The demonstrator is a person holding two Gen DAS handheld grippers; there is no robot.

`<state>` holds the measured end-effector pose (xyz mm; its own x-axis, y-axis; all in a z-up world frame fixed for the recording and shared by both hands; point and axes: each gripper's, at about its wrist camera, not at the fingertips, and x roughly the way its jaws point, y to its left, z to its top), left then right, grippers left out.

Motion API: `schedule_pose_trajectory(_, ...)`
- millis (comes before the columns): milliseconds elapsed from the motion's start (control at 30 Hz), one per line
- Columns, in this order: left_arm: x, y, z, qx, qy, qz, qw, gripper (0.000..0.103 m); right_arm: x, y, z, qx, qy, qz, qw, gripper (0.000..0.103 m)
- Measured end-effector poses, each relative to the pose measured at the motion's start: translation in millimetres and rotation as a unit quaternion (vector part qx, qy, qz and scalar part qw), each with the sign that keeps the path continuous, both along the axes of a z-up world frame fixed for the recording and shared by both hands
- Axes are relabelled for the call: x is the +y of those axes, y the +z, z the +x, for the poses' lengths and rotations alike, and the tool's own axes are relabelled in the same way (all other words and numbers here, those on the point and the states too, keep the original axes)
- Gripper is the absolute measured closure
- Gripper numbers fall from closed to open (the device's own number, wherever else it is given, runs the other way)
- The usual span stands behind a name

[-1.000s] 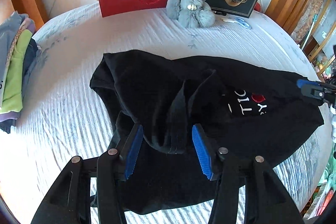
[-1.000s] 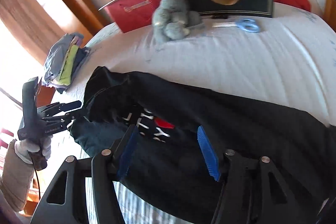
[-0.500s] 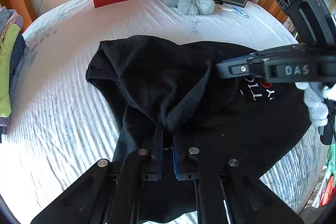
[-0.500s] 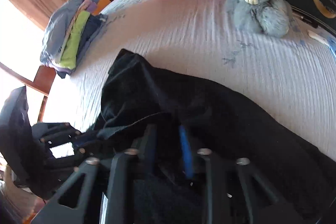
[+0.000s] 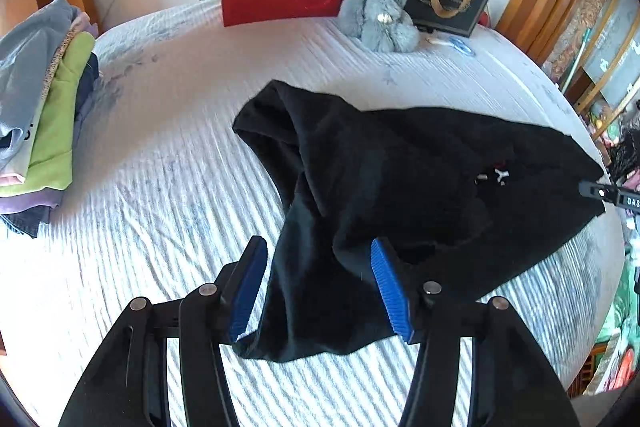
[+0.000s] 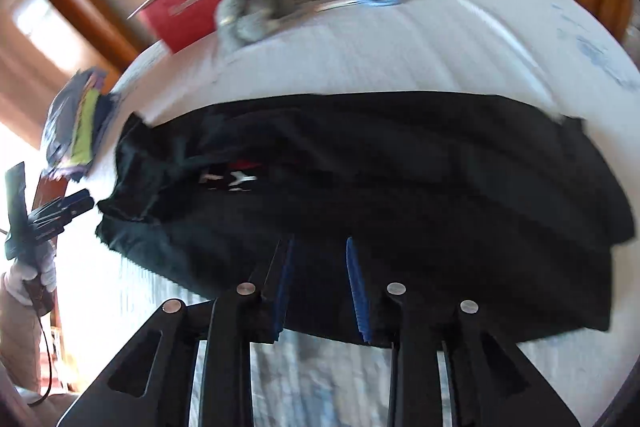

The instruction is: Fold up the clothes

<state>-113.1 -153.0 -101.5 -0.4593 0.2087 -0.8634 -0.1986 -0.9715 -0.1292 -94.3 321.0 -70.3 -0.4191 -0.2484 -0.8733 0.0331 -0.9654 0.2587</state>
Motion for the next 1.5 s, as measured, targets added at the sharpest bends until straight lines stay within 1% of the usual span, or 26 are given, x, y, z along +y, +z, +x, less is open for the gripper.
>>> schedule_pose_trajectory(100, 1.2, 5.2, -14.4, 0.013, 0.028, 0.008, 0.9995, 0.048, 77.1, 10.8, 21.8, 0.016, -0.094, 0.012, 0.995, 0.076)
schedule_pose_trajectory(167, -0.3, 10.5, -22.7, 0.023, 0.048, 0.019, 0.9984, 0.047, 123.0, 20.5, 22.1, 0.027, -0.128, 0.013, 0.991, 0.067)
schedule_pose_trajectory(200, 1.8, 12.0, -27.6, 0.024, 0.057, 0.021, 0.9979, 0.046, 144.3, 23.7, 19.0, 0.029, -0.137, 0.01, 0.99, 0.055)
schedule_pose_trajectory(233, 6.0, 11.0, -33.0, 0.023, 0.063, 0.018, 0.9976, 0.044, 161.9, 25.9, 12.2, 0.031, -0.142, 0.005, 0.989, 0.052)
schedule_pose_trajectory(333, 10.8, 4.1, -49.3, 0.009, 0.087, 0.004, 0.9962, 0.044, 196.0, 24.2, -18.6, 0.025, -0.135, -0.02, 0.99, 0.052)
schedule_pose_trajectory(400, 15.6, -4.3, -62.9, -0.002, 0.105, -0.002, 0.9945, 0.044, 204.9, 17.3, -43.4, 0.008, -0.109, -0.025, 0.994, 0.052)
schedule_pose_trajectory(500, 22.8, -16.2, -77.6, -0.017, 0.134, -0.005, 0.9909, 0.044, 184.2, -0.9, -77.4, -0.021, -0.049, -0.001, 0.999, 0.049)
schedule_pose_trajectory(600, 28.3, -26.9, -89.1, -0.03, 0.164, -0.012, 0.986, 0.044, 163.0, -23.3, -97.4, -0.054, -0.003, 0.039, 0.998, 0.046)
schedule_pose_trajectory(633, 31.0, -31.2, -92.6, -0.034, 0.166, -0.021, 0.9854, 0.044, 155.0, -30.9, -101.1, -0.064, 0.018, 0.054, 0.996, 0.054)
schedule_pose_trajectory(667, 34.5, -35.5, -96.5, -0.04, 0.165, -0.035, 0.9848, 0.053, 146.7, -38.6, -103.7, -0.073, 0.041, 0.071, 0.994, 0.072)
schedule_pose_trajectory(700, 38.3, -39.8, -100.6, -0.046, 0.164, -0.051, 0.9841, 0.07, 136.5, -44.2, -105.1, -0.077, 0.065, 0.112, 0.989, 0.1)
schedule_pose_trajectory(733, 41.2, -41.0, -103.4, -0.044, 0.167, -0.065, 0.9829, 0.095, 128.7, -43.9, -104.1, -0.063, 0.077, 0.16, 0.982, 0.101)
schedule_pose_trajectory(767, 43.7, -41.1, -105.7, -0.04, 0.171, -0.079, 0.9813, 0.095, 128.4, -38.2, -102.6, -0.038, 0.072, 0.193, 0.978, 0.101)
schedule_pose_trajectory(800, 44.3, -40.3, -108.1, -0.034, 0.176, -0.087, 0.9799, 0.095, 139.4, -30.9, -102.6, -0.016, 0.038, 0.204, 0.978, 0.101)
schedule_pose_trajectory(833, 44.0, -39.3, -110.5, -0.027, 0.181, -0.094, 0.9785, 0.095, 159.2, -26.5, -104.3, -0.007, -0.01, 0.195, 0.981, 0.101)
schedule_pose_trajectory(867, 43.8, -38.2, -112.9, -0.02, 0.187, -0.101, 0.9769, 0.094, 180.7, -26.7, -106.3, -0.011, -0.053, 0.179, 0.982, 0.101)
schedule_pose_trajectory(933, 43.3, -36.2, -117.6, -0.007, 0.198, -0.115, 0.9734, 0.09, 211.8, -33.2, -106.8, -0.034, -0.112, 0.172, 0.978, 0.099)
schedule_pose_trajectory(1000, 37.1, -34.3, -122.7, -0.015, 0.202, -0.107, 0.9734, 0.077, 226.9, -31.3, -99.1, -0.032, -0.133, 0.161, 0.977, 0.096)
schedule_pose_trajectory(1033, 33.4, -30.6, -122.9, -0.017, 0.202, -0.093, 0.9749, 0.068, 232.0, -27.0, -93.6, -0.027, -0.142, 0.146, 0.979, 0.091)
schedule_pose_trajectory(1067, 30.2, -24.3, -120.8, -0.015, 0.199, -0.075, 0.977, 0.059, 236.5, -21.1, -87.3, -0.019, -0.144, 0.111, 0.983, 0.09)
schedule_pose_trajectory(1100, 28.3, -15.8, -115.6, -0.006, 0.194, -0.062, 0.979, 0.057, 235.8, -16.8, -81.4, -0.016, -0.139, 0.078, 0.987, 0.085)
schedule_pose_trajectory(1133, 26.8, -6.6, -109.3, 0.005, 0.188, -0.052, 0.9807, 0.052, 233.0, -13.4, -75.9, -0.016, -0.133, 0.049, 0.99, 0.07)
schedule_pose_trajectory(1167, 26.1, 1.4, -102.8, 0.012, 0.182, -0.048, 0.9821, 0.046, 230.1, -9.9, -70.3, -0.016, -0.127, 0.019, 0.992, 0.062)
schedule_pose_trajectory(1200, 25.8, 9.0, -96.2, 0.018, 0.175, -0.048, 0.9832, 0.043, 225.1, -7.3, -63.0, -0.017, -0.117, 0.0, 0.993, 0.047)
schedule_pose_trajectory(1333, 25.5, 16.9, -63.3, 0.009, 0.15, -0.035, 0.988, 0.041, 203.6, -17.5, -41.8, -0.038, -0.099, -0.031, 0.994, 0.044)
schedule_pose_trajectory(1500, 43.2, 2.2, -32.0, -0.012, 0.118, -0.022, 0.9927, 0.041, 184.1, -53.6, -41.8, -0.079, -0.103, -0.031, 0.991, 0.044)
